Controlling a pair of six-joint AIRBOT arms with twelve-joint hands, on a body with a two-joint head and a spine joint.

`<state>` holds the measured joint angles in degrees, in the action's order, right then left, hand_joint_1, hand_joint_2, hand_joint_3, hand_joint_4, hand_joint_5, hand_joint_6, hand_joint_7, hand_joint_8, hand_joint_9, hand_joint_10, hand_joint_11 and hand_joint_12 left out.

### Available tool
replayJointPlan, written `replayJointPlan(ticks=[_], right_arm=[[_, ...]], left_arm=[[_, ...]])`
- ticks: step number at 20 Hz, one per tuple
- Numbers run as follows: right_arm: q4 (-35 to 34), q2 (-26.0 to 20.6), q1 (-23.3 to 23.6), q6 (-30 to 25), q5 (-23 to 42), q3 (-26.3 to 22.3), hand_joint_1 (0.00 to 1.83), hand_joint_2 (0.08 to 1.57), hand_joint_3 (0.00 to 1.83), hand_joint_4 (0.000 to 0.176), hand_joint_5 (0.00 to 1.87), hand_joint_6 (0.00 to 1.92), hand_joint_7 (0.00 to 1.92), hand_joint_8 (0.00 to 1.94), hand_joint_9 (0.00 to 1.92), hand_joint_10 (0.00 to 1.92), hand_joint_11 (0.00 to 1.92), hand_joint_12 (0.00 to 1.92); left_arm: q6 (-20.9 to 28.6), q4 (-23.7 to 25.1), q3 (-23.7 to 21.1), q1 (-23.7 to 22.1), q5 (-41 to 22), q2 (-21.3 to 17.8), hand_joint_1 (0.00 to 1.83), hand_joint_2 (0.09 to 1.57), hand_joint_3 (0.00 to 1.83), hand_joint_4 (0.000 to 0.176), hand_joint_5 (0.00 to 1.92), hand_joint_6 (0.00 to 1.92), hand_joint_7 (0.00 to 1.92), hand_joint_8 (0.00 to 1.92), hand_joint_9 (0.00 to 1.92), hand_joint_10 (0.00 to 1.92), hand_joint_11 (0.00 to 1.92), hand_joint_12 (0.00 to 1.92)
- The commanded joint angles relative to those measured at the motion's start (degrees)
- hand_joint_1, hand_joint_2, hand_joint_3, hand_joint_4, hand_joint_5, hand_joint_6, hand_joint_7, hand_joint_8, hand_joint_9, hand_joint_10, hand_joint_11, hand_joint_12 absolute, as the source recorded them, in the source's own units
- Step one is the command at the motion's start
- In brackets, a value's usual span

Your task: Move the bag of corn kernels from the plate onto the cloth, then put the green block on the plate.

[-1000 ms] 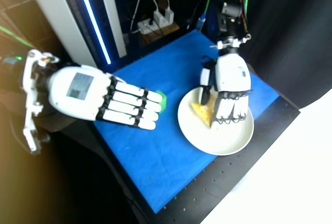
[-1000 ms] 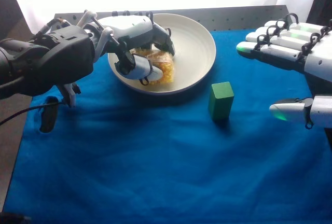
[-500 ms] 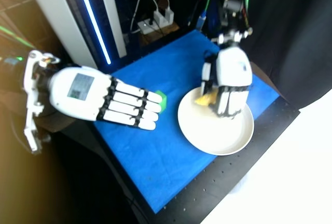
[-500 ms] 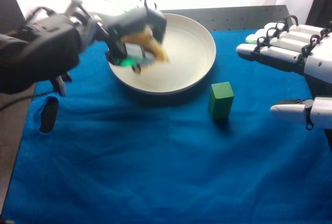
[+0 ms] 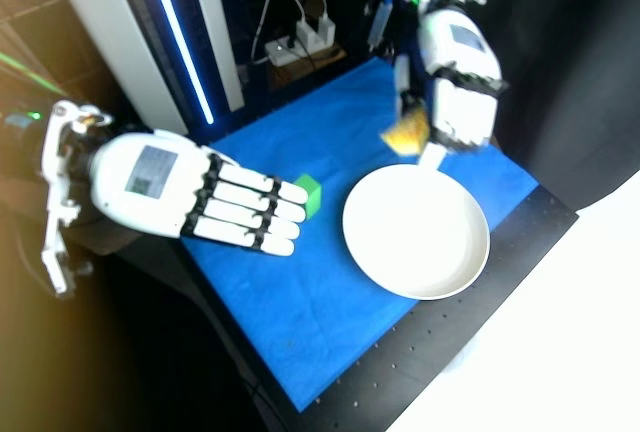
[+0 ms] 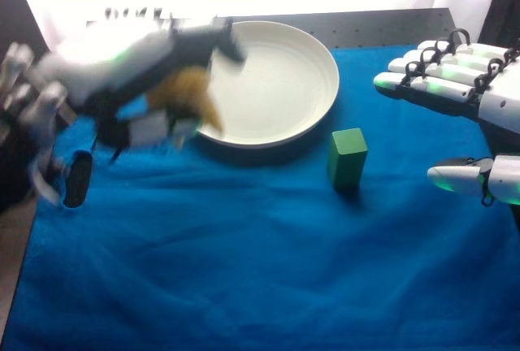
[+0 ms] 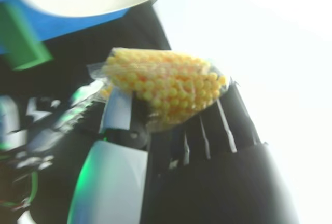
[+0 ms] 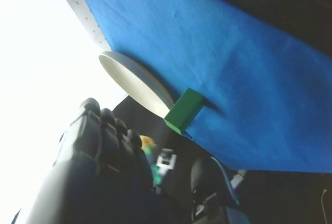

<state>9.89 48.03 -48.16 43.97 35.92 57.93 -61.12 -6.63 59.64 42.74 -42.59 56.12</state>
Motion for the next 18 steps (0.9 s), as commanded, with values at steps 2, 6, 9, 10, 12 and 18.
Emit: replayJointPlan(ticks=[2,6,9,10,12,18], right_arm=[[-1.5,-0.1,0.0,0.2,6.6,-0.2,0.45,1.32,0.0,0.0,0.0,0.0,0.0,0.0,0.0,0.0,0.0,0.0],[-1.8,-0.1,0.0,0.2,6.6,-0.4,0.46,1.32,0.0,0.0,0.0,0.0,0.0,0.0,0.0,0.0,0.0,0.0],[-2.0,-0.1,0.0,0.2,6.6,-0.5,0.53,1.31,0.0,0.0,0.0,0.0,0.0,0.0,0.0,0.0,0.0,0.0],[-2.0,-0.1,0.0,0.2,6.6,-0.5,0.52,1.31,0.0,0.0,0.0,0.0,0.0,0.0,0.0,0.0,0.0,0.0],[-2.0,-0.1,0.0,0.2,6.6,-0.5,0.51,1.3,0.0,0.0,0.0,0.0,0.0,0.0,0.0,0.0,0.0,0.0],[-1.2,-0.1,0.1,-0.7,7.7,-1.0,0.46,1.29,0.0,0.0,0.0,0.0,0.0,0.0,0.0,0.0,0.01,0.0]], left_arm=[[2.4,1.0,-3.6,4.5,-15.3,-2.0,1.02,1.36,0.0,0.0,0.53,1.62,0.2,1.27,0.34,1.62,0.48,1.91],[6.2,1.2,-7.9,13.0,-20.1,-3.3,1.03,1.4,0.0,0.007,0.53,1.66,0.43,1.77,0.33,1.5,0.39,1.78],[7.2,-0.1,-8.5,16.1,-20.6,-2.9,1.01,1.35,0.0,0.0,0.23,1.08,0.16,0.93,0.14,1.41,0.12,1.78],[7.2,-0.7,-8.5,16.4,-20.9,-2.7,0.83,1.25,0.0,0.046,0.12,0.48,0.06,0.37,0.03,0.56,0.02,1.05],[7.2,-1.3,-8.6,16.6,-21.8,-2.7,0.46,1.07,0.0,0.138,0.01,0.03,0.0,0.01,0.0,0.02,0.0,0.07],[6.9,-4.2,-9.6,19.5,-27.9,-4.8,0.36,0.98,0.0,0.163,0.0,0.0,0.0,0.0,0.0,0.0,0.0,0.0]])
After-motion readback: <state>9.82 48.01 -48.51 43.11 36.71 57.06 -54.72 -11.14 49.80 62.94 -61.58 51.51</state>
